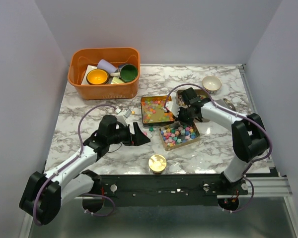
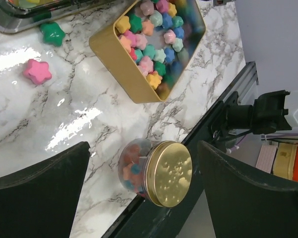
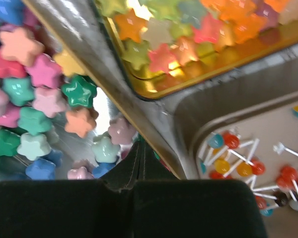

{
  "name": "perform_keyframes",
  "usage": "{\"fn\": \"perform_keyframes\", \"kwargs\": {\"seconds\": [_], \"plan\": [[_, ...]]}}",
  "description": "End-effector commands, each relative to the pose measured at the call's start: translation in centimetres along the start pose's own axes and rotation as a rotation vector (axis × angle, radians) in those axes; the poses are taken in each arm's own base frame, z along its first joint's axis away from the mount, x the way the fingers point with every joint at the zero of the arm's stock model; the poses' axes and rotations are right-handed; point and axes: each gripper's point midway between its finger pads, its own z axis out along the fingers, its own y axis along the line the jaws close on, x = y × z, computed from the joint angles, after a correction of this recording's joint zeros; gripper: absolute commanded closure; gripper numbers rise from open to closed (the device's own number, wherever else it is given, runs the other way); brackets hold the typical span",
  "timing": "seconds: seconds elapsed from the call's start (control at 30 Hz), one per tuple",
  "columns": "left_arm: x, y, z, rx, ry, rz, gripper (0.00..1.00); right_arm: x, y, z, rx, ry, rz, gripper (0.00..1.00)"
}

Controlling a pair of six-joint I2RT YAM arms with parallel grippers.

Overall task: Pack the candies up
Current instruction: Move the storage box to the center of the board.

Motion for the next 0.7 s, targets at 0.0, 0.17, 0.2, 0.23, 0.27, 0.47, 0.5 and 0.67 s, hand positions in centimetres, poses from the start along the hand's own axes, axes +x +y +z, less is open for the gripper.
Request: {"fn": "perform_keyframes", "kwargs": {"seconds": [0.0, 0.17, 0.2, 0.23, 0.27, 0.47, 0.5, 0.67], "plan": [[-1.7, -1.9, -0.7, 0.056, -0.050, 0.209, 0.02, 0.1, -3.2, -0.3, 0.107, 0.016, 0.020, 0.99], [-1.1, -4.6, -2.6, 0.143, -0.039, 0.496, 0.01, 2.1, -4.0, -0.7, 0.150, 0.064, 0.047, 0.99], [-1.0, -5.1, -3.0, 0.157, -0.046, 0.559, 0.01, 2.9, -4.4, -0.8, 0.160, 0.074, 0.067, 0.99], [-0.4, -4.7, -3.2, 0.154, -0.020, 0.649, 0.01, 3.4, -4.7, -1.0, 0.165, 0.079, 0.077, 0.99], [0.1, -5.2, -3.4, 0.186, 0.000, 0.697, 0.01, 3.8, -5.0, -1.2, 0.174, 0.086, 0.087, 0.99], [4.4, -4.8, -3.4, 0.277, 0.100, 0.980, 0.01, 5.1, -6.5, -3.2, 0.198, 0.071, 0.146, 0.99], [4.4, -4.9, -3.4, 0.274, 0.084, 1.007, 0.01, 4.5, -6.5, -3.6, 0.187, 0.050, 0.149, 0.99], [6.7, -6.2, -3.2, 0.344, 0.091, 1.147, 0.01, -0.5, -3.4, -8.5, 0.044, -0.135, 0.171, 0.98]]}}
